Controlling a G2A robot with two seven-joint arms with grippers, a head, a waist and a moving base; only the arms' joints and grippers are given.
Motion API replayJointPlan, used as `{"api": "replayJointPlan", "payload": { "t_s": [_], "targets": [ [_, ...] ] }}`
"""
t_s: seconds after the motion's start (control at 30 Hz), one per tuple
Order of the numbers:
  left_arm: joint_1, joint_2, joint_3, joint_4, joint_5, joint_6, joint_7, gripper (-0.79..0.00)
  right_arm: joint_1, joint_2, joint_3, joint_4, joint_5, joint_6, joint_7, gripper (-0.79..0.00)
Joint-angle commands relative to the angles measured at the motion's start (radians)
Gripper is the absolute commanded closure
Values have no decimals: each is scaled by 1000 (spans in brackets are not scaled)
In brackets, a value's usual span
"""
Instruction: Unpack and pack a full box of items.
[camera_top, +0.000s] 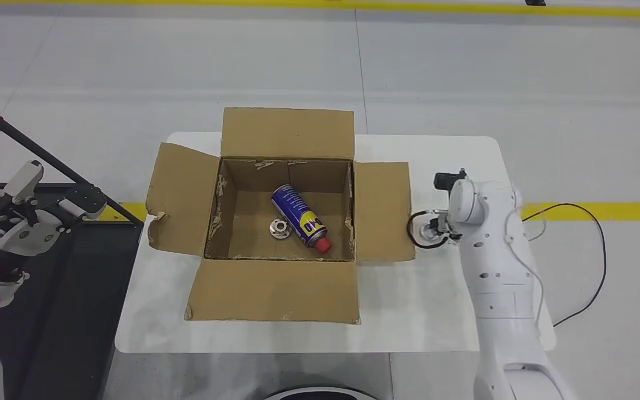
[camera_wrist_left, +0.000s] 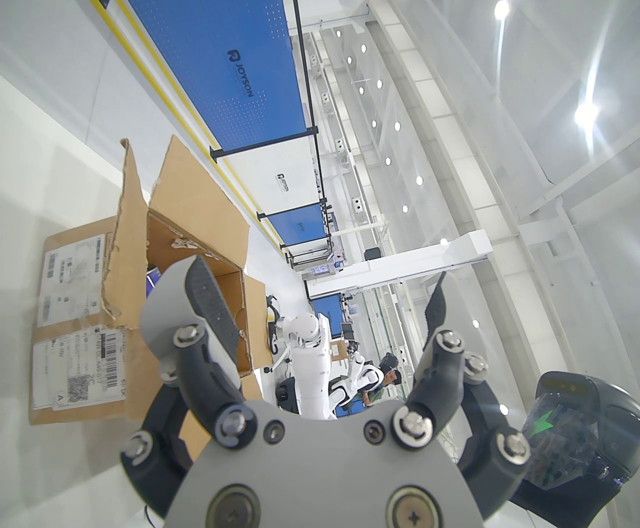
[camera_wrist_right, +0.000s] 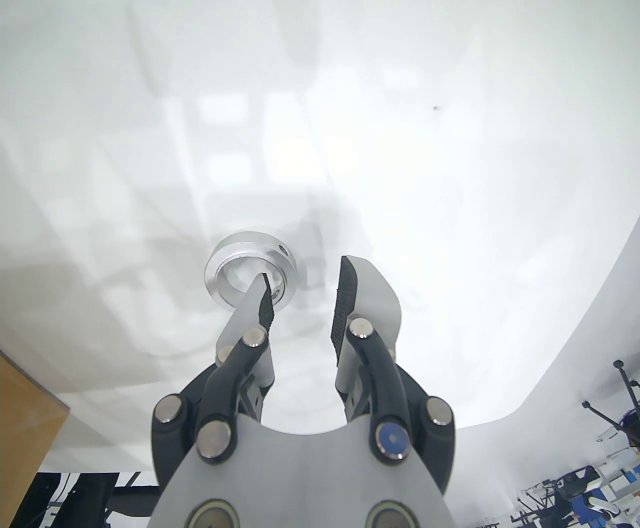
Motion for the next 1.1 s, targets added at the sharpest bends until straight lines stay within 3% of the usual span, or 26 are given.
{"api": "replayJointPlan", "payload": {
  "t_s": [0.0, 0.77, 0.83, 0.9, 1.07],
  "targets": [
    [0, 0, 0, 0, 0, 0, 0, -785, -5, 3, 5, -3, 9, -2, 0, -280],
    [0, 0, 0, 0, 0, 0, 0, -785, -22, 53, -28, 4, 148, 29, 0, -139],
    [0, 0, 0, 0, 0, 0, 0, -785, -16, 58, -36, 12, 159, 36, 0, -111],
    [0, 0, 0, 0, 0, 0, 0, -785, -12, 63, -45, 17, 166, 41, 0, 0],
    [0, 0, 0, 0, 0, 0, 0, -785, -4, 79, -59, 4, 182, 60, 0, 0]
  ]
}}
